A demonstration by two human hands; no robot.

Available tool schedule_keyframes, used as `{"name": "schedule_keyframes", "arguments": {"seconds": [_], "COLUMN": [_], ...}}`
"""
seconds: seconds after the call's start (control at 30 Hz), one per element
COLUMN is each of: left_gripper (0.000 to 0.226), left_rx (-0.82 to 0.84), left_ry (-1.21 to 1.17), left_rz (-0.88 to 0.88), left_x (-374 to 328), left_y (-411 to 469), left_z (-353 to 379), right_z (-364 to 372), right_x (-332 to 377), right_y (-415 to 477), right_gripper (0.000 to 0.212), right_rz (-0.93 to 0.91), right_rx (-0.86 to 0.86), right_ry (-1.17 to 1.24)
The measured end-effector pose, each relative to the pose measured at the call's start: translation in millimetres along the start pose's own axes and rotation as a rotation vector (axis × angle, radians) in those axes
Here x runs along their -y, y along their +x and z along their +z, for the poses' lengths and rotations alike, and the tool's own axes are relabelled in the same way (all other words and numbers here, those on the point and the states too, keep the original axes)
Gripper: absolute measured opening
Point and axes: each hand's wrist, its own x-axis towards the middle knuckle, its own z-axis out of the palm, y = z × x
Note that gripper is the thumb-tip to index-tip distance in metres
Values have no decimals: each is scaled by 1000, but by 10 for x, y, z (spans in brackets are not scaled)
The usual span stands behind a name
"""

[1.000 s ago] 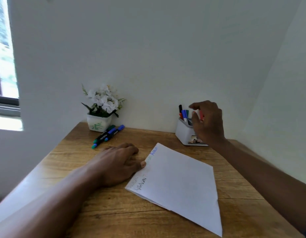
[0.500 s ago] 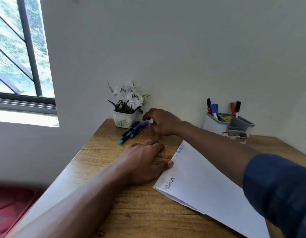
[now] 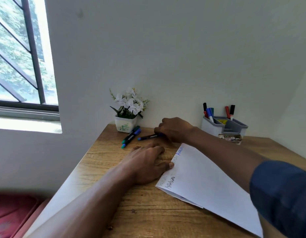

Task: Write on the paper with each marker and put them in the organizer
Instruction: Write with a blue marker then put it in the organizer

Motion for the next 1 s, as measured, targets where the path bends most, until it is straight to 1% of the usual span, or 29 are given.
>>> {"name": "schedule_keyframes", "arguments": {"seconds": [0.07, 0.13, 0.27, 0.3, 0.33, 0.37, 0.43, 0.5, 0.57, 0.67, 0.73, 0.8, 0.9, 1.0], "left_gripper": [70, 70, 68, 66, 65, 64, 64, 63, 61, 59, 55, 45, 26, 26], "left_rx": [1, 1, -19, -23, -30, -46, -117, -257, -415, -538, -561, -582, -608, -610], "left_ry": [8, 11, 5, -1, -9, -21, -63, -97, -152, -278, -331, -342, -341, -300], "left_rz": [1, 6, 28, 35, 42, 51, 73, 124, 178, 261, 315, 337, 338, 301], "left_x": [-4, 3, 21, 17, 15, 15, 26, 28, 16, -50, -107, -160, -200, -178], "left_y": [-1, -6, -17, -24, -31, -36, -53, -61, -68, -117, -166, -193, -197, -203], "left_z": [0, 9, 3, -4, -9, -13, -17, -18, -29, -55, -59, -64, -54, -32], "right_z": [19, 36, -128, -186, -237, -265, -321, -377, -432, -495, -504, -493, -441, -408], "right_x": [-25, -47, -91, -93, -75, -46, 84, 274, 469, 673, 739, 771, 788, 790], "right_y": [-123, -248, -582, -674, -764, -846, -1000, -1165, -1308, -1445, -1485, -1509, -1534, -1521], "right_gripper": [36, 35, 36, 33, 26, 20, 16, 16, 15, 14, 14, 17, 28, 28], "right_rz": [83, 202, 319, 340, 374, 426, 529, 580, 572, 552, 548, 544, 589, 690], "right_rx": [27, -1, -159, -188, -239, -310, -479, -573, -576, -592, -598, -564, -532, -549], "right_ry": [48, 125, 205, 244, 333, 474, 844, 1242, 1542, 1725, 1806, 1857, 2008, 2117]}}
